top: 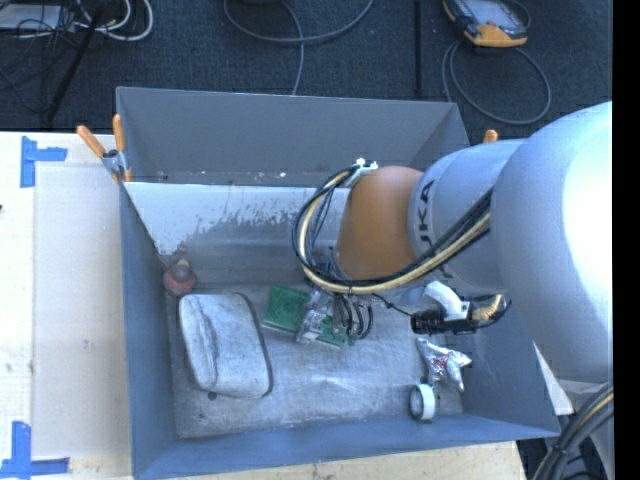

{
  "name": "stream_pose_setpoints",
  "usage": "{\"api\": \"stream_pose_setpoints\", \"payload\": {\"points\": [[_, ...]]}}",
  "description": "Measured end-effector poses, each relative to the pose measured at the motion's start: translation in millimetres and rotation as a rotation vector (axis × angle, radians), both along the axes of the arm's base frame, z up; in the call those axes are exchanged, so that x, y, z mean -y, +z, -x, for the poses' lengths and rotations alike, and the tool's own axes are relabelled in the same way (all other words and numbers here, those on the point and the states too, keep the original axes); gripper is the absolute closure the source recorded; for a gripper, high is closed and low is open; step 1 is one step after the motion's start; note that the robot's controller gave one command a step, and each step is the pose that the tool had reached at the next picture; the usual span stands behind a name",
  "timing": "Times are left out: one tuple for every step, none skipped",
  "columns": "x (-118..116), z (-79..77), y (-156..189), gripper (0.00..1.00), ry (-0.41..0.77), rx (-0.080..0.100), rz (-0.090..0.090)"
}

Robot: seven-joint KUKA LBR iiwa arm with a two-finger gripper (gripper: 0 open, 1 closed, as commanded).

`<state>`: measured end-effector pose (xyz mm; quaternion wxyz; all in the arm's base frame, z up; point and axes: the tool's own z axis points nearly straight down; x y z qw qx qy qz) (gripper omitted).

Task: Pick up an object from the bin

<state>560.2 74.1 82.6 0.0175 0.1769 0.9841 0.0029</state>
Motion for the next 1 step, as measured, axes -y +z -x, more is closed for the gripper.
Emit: {"api": "stream_pose_setpoints", "payload": {"points": [[15.5, -0.7, 169.7, 1.00, 0.046, -0.028, 0.000]]}}
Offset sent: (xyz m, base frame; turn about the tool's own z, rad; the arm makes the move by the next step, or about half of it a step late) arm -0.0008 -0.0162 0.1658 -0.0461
